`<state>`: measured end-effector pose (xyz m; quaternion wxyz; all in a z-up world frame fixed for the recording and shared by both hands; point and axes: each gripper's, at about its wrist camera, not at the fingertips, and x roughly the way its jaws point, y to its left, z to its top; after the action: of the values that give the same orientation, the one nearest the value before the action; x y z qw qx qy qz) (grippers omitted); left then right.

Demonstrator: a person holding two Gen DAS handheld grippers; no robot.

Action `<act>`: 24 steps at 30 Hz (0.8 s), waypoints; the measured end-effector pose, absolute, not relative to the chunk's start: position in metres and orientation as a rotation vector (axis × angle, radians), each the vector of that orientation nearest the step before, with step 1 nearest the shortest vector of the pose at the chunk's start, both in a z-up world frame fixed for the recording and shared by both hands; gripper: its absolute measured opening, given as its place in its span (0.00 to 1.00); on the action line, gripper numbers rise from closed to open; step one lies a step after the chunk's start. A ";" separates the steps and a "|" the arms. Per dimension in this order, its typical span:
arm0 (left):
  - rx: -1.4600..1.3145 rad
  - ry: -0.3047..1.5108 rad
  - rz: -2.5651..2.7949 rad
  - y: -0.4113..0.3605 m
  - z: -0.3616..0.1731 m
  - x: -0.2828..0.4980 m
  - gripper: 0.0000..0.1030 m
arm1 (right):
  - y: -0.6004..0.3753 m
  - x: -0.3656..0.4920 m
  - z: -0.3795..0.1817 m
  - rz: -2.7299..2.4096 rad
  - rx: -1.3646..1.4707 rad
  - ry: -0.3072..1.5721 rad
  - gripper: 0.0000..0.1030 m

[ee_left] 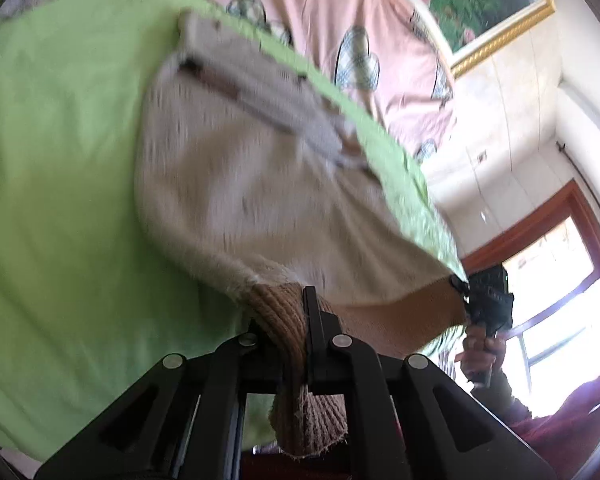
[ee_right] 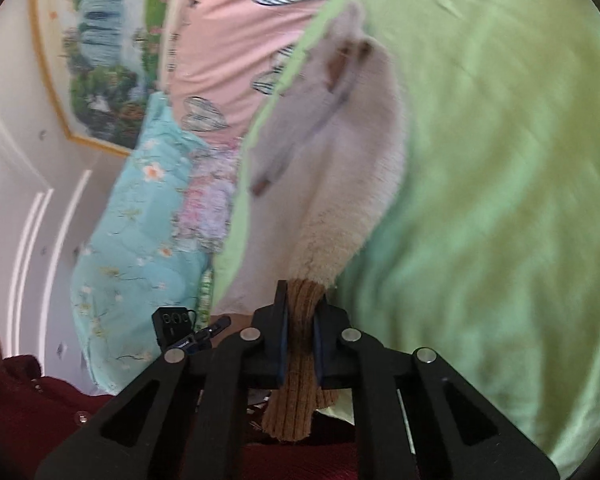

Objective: Fold small clothes
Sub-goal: 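Lift the hem with both grippers and fold it toward the collar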

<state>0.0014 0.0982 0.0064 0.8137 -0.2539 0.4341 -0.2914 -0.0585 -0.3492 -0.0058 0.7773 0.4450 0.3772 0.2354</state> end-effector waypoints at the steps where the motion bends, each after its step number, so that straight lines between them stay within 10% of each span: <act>1: -0.544 0.891 -0.611 0.101 0.014 0.009 0.05 | -0.349 -0.054 -0.001 0.519 0.957 0.799 0.10; 24: -0.390 0.768 -0.438 0.081 0.070 0.332 0.05 | -0.396 0.244 0.038 0.379 0.867 0.689 0.10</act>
<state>0.3325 0.0811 0.0695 0.8855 -0.1873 0.3694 -0.2105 0.2439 -0.3957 0.0384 0.8337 0.4091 0.3252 0.1787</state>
